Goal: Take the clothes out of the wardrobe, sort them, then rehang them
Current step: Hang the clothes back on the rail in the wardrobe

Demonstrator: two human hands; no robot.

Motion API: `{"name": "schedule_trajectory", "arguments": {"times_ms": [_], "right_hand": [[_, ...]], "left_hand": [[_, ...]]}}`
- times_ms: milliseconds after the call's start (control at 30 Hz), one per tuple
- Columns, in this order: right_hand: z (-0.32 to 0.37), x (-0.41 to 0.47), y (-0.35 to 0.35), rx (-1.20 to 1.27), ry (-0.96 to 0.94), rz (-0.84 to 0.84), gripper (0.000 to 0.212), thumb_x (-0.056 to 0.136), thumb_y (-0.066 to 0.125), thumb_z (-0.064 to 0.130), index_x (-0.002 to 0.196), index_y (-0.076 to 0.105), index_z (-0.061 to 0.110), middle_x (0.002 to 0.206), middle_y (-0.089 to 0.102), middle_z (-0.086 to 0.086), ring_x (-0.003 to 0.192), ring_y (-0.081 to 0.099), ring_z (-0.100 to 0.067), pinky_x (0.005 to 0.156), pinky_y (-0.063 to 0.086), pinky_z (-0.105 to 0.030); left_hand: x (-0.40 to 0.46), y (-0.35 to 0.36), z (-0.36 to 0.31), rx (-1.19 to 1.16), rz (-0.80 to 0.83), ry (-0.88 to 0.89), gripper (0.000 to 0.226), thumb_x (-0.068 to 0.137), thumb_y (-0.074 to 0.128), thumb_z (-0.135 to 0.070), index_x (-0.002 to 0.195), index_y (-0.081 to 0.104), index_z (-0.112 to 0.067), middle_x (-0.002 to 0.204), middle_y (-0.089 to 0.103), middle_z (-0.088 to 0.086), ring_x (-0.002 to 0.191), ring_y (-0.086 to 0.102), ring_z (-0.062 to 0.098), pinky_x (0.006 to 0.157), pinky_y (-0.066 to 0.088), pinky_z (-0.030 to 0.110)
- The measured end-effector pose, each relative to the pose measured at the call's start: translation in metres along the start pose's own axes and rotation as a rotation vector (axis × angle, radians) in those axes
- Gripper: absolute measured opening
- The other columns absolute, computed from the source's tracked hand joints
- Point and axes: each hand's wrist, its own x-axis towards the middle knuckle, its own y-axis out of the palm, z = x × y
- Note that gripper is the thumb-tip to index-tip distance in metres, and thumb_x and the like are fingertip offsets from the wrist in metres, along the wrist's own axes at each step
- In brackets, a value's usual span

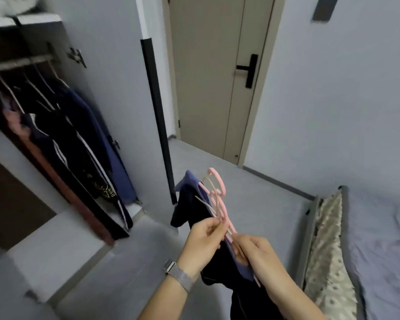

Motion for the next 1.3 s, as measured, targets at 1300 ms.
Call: {"name": "schedule_trajectory", "arguments": {"times_ms": [1300], "right_hand": [[0.177, 0.274, 0.602, -0.202, -0.304, 0.978, 0.036, 0.095, 0.048, 0.01, 0.06, 0.058, 0.016, 0.049, 0.053, 0.003, 0.045, 0.049, -0.006, 0.048, 0.039, -0.02]], "left_hand": [[0.049, -0.608, -0.077, -0.065, -1.082, 0.116, 0.025, 0.094, 0.052, -0.016, 0.084, 0.065, 0.003, 0.063, 0.056, 0.005, 0.061, 0.051, 0.012, 0.065, 0.045, 0.026]]}}
